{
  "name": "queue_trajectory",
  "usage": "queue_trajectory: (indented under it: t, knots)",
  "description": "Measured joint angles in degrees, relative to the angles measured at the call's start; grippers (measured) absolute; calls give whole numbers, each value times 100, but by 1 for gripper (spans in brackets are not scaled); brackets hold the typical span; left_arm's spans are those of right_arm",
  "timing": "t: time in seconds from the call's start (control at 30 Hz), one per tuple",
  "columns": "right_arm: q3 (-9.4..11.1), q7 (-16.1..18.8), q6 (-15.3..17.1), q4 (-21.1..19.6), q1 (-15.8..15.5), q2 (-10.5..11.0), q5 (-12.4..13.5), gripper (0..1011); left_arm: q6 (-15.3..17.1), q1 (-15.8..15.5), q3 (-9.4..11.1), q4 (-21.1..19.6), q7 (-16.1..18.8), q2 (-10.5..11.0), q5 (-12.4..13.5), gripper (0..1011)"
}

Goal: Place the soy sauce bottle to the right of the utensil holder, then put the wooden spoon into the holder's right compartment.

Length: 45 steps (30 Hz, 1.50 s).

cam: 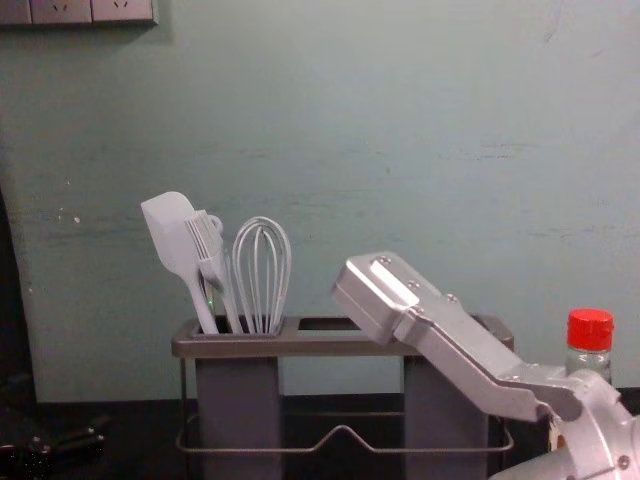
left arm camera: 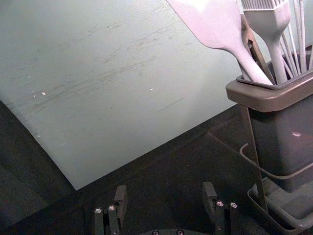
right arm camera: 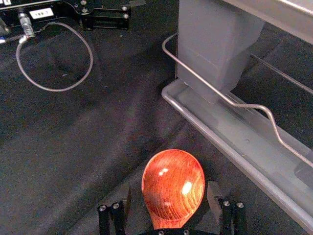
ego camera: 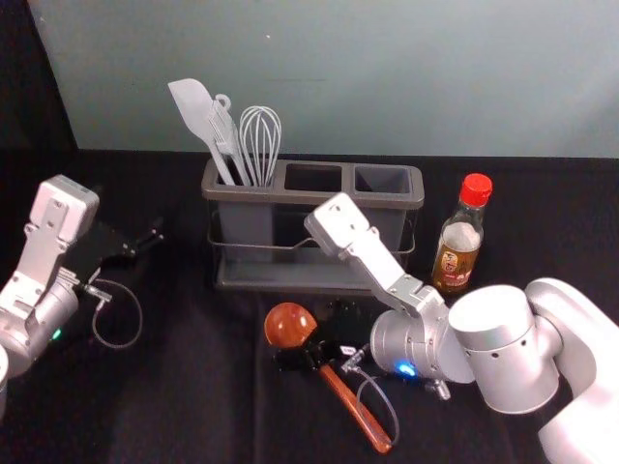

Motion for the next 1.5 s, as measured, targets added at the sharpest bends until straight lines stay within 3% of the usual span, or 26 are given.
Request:
queue_trajectory:
  t: [1.5]
  knots:
    - [29,341,-248,533,127,-426,-710,1003,0,0,0,0,0,0,0,1005]
